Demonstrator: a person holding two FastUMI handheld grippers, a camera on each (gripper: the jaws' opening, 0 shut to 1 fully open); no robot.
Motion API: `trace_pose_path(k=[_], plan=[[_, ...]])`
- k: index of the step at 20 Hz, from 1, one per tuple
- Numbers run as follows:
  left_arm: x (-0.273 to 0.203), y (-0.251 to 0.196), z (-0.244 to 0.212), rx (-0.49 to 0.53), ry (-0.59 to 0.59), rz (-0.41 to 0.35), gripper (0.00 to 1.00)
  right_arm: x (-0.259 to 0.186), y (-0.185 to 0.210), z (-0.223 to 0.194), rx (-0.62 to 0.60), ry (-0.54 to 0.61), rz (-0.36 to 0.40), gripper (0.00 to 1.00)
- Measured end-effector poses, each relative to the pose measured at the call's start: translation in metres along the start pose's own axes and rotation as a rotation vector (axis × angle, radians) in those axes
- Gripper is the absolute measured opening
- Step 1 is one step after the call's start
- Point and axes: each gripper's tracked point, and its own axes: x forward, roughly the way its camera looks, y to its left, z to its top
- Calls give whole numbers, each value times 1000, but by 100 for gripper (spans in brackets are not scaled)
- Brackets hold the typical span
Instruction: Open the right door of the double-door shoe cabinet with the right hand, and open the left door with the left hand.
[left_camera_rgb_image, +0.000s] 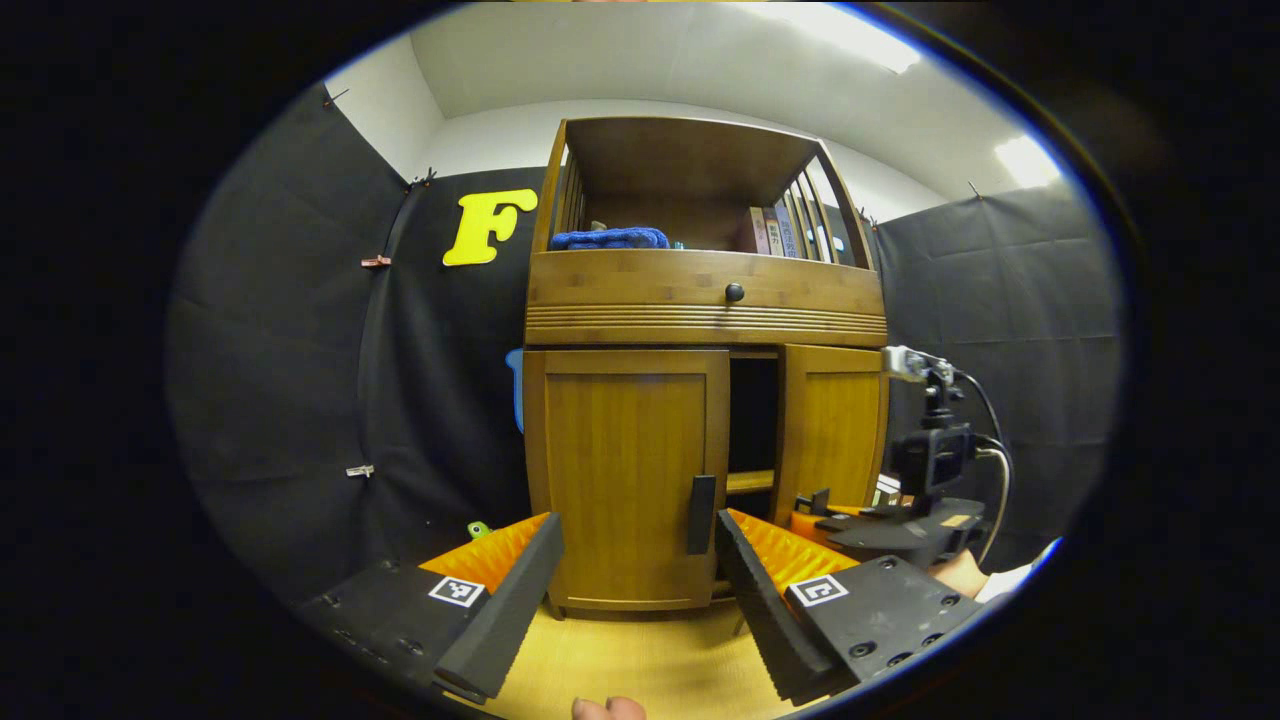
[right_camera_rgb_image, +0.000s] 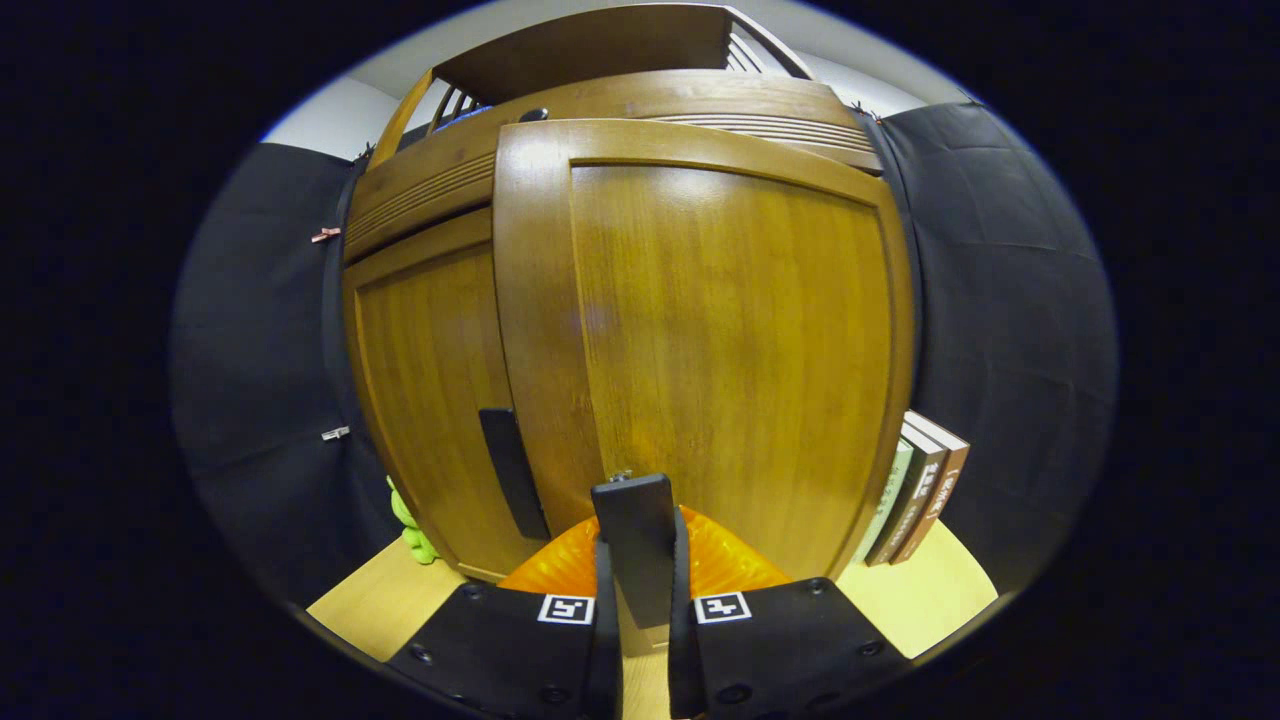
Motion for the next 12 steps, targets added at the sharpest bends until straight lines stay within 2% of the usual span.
trace_pose_path(k=[4, 7, 12], plan=[[6, -15, -2, 3, 6, 41, 95, -52, -36, 1, 18, -11, -11, 22], [18, -32, -2, 11, 5, 57, 92, -79, -66, 1, -2, 4, -12, 21], [46, -68, -4, 21, 0, 44, 95, -112, -123, 4, 12, 33, -60, 20]])
